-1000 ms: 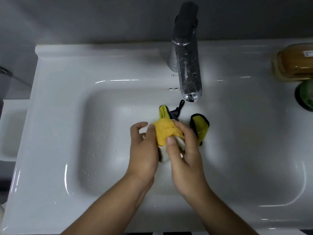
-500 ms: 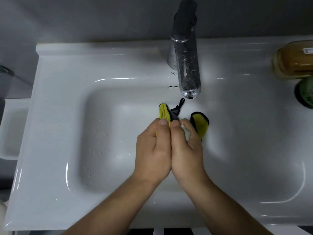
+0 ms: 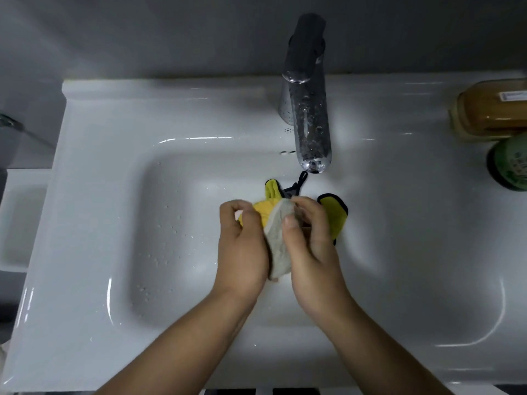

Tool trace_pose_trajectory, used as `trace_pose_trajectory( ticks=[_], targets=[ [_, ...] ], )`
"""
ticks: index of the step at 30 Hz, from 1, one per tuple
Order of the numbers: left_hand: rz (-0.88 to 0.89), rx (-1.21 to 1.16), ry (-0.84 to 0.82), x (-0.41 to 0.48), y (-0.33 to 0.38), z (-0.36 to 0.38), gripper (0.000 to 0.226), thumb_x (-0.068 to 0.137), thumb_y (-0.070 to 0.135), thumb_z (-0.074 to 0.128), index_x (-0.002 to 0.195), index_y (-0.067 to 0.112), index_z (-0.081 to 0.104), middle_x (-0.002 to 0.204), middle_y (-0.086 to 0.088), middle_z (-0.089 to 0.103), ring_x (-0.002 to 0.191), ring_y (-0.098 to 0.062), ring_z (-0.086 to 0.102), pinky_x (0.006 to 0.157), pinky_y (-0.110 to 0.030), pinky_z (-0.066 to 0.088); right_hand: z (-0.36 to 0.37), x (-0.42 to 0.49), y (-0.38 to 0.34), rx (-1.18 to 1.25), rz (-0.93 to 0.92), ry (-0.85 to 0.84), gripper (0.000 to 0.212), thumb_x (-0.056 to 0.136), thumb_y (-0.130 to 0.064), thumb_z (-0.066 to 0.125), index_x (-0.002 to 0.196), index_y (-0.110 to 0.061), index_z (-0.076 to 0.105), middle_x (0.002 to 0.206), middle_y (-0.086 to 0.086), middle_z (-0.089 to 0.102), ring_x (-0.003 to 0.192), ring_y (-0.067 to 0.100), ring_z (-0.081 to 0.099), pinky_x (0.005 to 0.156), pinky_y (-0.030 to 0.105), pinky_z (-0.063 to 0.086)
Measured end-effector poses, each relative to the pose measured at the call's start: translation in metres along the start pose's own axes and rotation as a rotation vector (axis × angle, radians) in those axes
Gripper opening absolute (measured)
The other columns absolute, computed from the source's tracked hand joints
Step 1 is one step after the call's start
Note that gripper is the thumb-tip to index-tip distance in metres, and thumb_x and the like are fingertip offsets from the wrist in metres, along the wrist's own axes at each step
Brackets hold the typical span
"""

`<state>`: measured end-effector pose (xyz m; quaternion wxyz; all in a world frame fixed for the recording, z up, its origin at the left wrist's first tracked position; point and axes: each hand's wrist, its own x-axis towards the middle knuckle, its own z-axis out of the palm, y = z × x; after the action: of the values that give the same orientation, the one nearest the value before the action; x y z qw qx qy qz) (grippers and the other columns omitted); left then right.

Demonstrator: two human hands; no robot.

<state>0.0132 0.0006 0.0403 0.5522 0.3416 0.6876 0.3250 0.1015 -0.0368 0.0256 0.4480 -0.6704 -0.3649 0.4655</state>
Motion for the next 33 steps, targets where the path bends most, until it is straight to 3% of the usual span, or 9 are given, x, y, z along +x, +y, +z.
trace_pose_trajectory(
  ticks=[3, 7, 10, 13, 19, 23, 28, 30, 33],
  targets=[
    [-0.172, -0.119, -0.162, -0.004, 0.006, 0.000, 0.032, 0.100, 0.022, 0.035, 0.106, 0.034, 0.064, 0.085, -0.003, 0.076, 0.080, -0.021, 0.071, 0.077, -0.043, 0.059, -0.006, -0.009, 0.015, -0.204, -0.204, -0.044, 0.053, 0.093, -0.045, 0.043, 0.143, -0.028, 0.045, 0.135, -0.008, 0.047, 0.128, -0.004, 0.045, 0.102, 0.006, 0.034],
    [-0.041, 0.078, -0.259, -0.009, 0.009, 0.001, 0.053, 0.100, 0.051, 0.033, 0.073, 0.021, 0.067, 0.074, 0.002, 0.075, 0.074, -0.017, 0.070, 0.071, -0.035, 0.056, -0.001, -0.004, 0.013, -0.214, -0.283, 0.057, 0.038, 0.094, -0.038, 0.045, 0.120, -0.016, 0.061, 0.111, 0.003, 0.060, 0.104, 0.001, 0.056, 0.088, 0.010, 0.042],
    [0.109, 0.120, -0.172, -0.012, 0.011, 0.005, 0.059, 0.108, 0.035, 0.035, 0.053, 0.028, 0.057, 0.052, 0.012, 0.062, 0.051, -0.002, 0.055, 0.053, -0.021, 0.046, 0.007, 0.001, -0.004, 0.010, -0.162, 0.096, 0.015, 0.095, -0.033, 0.049, 0.089, -0.022, 0.059, 0.084, -0.012, 0.065, 0.081, 0.002, 0.062, 0.072, 0.013, 0.046],
    [0.248, 0.070, -0.089, -0.014, 0.006, 0.006, 0.062, 0.104, 0.012, 0.043, 0.045, 0.032, 0.041, 0.044, 0.015, 0.042, 0.046, -0.002, 0.038, 0.048, -0.020, 0.033, 0.010, 0.005, -0.016, 0.160, -0.005, 0.135, 0.026, 0.095, -0.017, 0.051, 0.069, -0.019, 0.048, 0.059, -0.012, 0.051, 0.057, 0.002, 0.048, 0.056, 0.016, 0.040],
    [0.327, 0.180, -0.010, -0.001, -0.007, 0.007, 0.042, 0.094, 0.033, 0.042, 0.053, 0.028, 0.036, 0.048, 0.008, 0.038, 0.052, -0.015, 0.035, 0.053, -0.035, 0.033, 0.021, 0.020, -0.009, 0.355, 0.332, 0.168, 0.021, 0.079, -0.019, 0.052, 0.058, -0.021, 0.049, 0.055, -0.007, 0.049, 0.065, 0.021, 0.049, 0.063, 0.036, 0.040],
    [0.234, 0.219, -0.010, 0.003, -0.008, 0.008, 0.046, 0.097, 0.038, 0.042, 0.053, 0.025, 0.038, 0.049, 0.010, 0.041, 0.053, -0.016, 0.039, 0.057, -0.038, 0.037, 0.016, 0.025, -0.009, 0.273, 0.394, 0.070, 0.015, 0.086, -0.030, 0.056, 0.076, -0.019, 0.056, 0.068, -0.002, 0.060, 0.071, 0.024, 0.061, 0.060, 0.034, 0.049],
    [-0.098, -0.082, -0.054, 0.002, 0.011, 0.007, 0.053, 0.104, 0.045, 0.040, 0.078, 0.005, 0.064, 0.073, -0.006, 0.065, 0.068, -0.019, 0.060, 0.069, -0.037, 0.048, -0.005, 0.001, -0.006, 0.161, -0.046, 0.009, 0.033, 0.092, -0.044, 0.055, 0.121, -0.031, 0.058, 0.118, -0.006, 0.066, 0.110, 0.004, 0.064, 0.089, 0.021, 0.052],
    [-0.212, -0.172, -0.144, -0.003, 0.017, 0.008, 0.045, 0.104, 0.036, 0.041, 0.075, 0.013, 0.067, 0.075, -0.006, 0.069, 0.075, -0.022, 0.064, 0.074, -0.037, 0.051, -0.010, -0.008, 0.004, 0.080, -0.157, -0.033, 0.048, 0.093, -0.042, 0.048, 0.139, -0.029, 0.052, 0.141, -0.001, 0.057, 0.133, 0.013, 0.053, 0.108, 0.029, 0.045],
    [-0.128, -0.023, -0.161, -0.012, 0.017, 0.011, 0.023, 0.102, 0.024, 0.039, 0.086, 0.018, 0.055, 0.075, -0.004, 0.062, 0.068, -0.019, 0.058, 0.066, -0.036, 0.048, -0.012, -0.011, 0.011, -0.020, -0.209, 0.012, 0.041, 0.095, -0.042, 0.042, 0.133, -0.035, 0.053, 0.137, -0.001, 0.057, 0.131, 0.013, 0.054, 0.108, 0.036, 0.045]
  ],
)
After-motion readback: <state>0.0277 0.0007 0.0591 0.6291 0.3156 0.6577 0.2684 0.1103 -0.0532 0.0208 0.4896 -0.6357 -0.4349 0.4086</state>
